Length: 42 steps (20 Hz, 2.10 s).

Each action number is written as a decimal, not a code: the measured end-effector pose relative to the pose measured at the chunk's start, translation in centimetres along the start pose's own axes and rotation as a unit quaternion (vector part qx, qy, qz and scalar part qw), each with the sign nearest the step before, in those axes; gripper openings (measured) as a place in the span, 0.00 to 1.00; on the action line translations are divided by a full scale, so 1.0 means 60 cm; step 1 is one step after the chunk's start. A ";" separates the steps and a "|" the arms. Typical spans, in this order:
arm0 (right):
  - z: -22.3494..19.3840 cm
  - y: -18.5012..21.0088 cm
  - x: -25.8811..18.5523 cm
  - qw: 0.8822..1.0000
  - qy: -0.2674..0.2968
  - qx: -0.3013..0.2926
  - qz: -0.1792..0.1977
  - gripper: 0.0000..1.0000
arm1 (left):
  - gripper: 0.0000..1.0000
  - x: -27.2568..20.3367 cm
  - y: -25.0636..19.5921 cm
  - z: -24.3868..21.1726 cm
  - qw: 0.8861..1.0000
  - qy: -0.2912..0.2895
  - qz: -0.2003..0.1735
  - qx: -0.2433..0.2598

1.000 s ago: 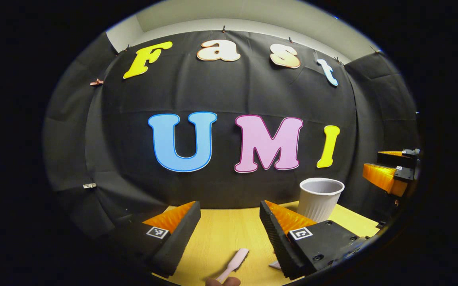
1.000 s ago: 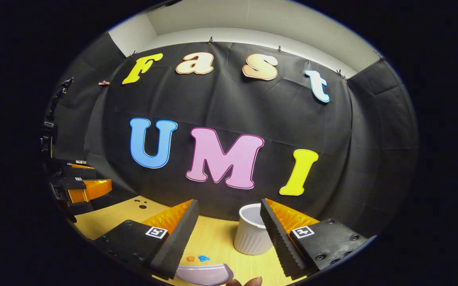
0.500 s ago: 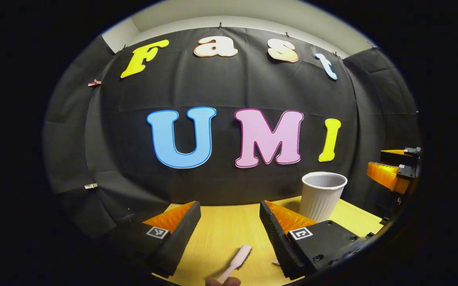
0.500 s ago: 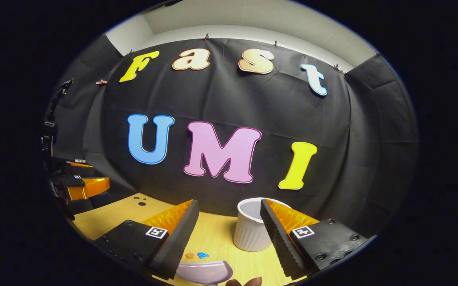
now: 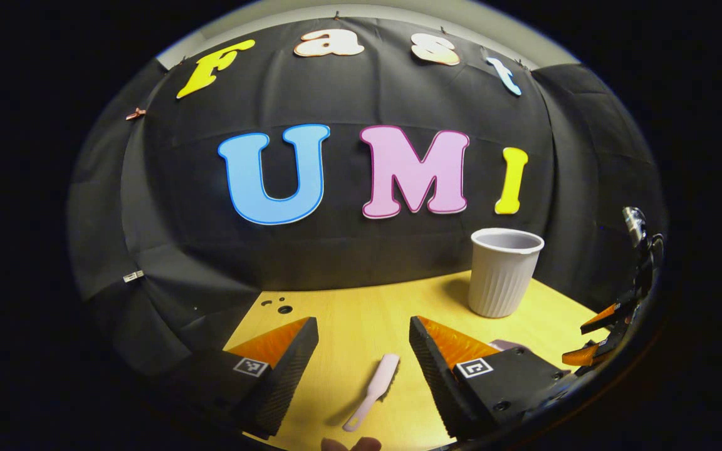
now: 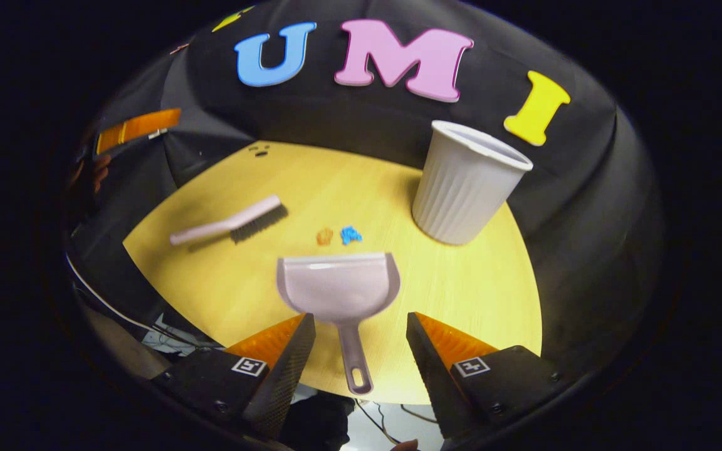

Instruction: Pick up the small broom and dustpan from the desktop, sweep the trash into the dustpan with the broom, and then empty the trash into the garbage bin.

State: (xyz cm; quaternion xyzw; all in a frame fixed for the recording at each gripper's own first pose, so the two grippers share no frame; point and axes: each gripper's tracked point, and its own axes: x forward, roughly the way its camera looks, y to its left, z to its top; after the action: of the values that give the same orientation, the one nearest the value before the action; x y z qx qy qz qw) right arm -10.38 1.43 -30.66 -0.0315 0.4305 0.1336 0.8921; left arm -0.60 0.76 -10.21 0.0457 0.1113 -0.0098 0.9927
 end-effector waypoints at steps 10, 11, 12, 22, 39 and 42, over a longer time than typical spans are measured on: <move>-0.118 0.043 0.184 0.988 0.145 -0.018 0.044 0.80 | 0.96 -0.055 0.079 -0.022 0.998 0.014 0.058 0.009; -0.118 0.047 0.196 0.987 0.155 -0.018 0.046 0.81 | 0.96 -0.059 0.084 -0.027 0.998 0.019 0.065 0.008; -0.122 0.046 0.205 0.985 0.167 -0.017 0.045 0.80 | 0.96 -0.065 0.087 -0.030 0.997 0.022 0.071 0.008; -0.122 0.054 0.220 0.982 0.175 0.017 0.071 0.38 | 0.96 -0.057 0.078 -0.043 0.996 0.034 0.078 -0.001; -0.118 0.031 0.048 0.990 0.129 0.025 0.046 0.34 | 0.90 0.084 -0.004 -0.376 0.929 0.353 -0.103 -0.043; -0.124 0.025 0.028 0.989 0.134 0.044 0.039 0.37 | 0.87 0.125 -0.009 -0.421 0.917 0.383 -0.110 -0.001</move>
State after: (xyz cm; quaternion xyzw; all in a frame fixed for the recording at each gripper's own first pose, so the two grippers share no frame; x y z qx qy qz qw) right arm -15.42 1.98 -36.53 0.0071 0.5526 0.1432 0.8210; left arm 1.15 2.52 -36.48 0.0321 0.4877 -0.1005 0.8666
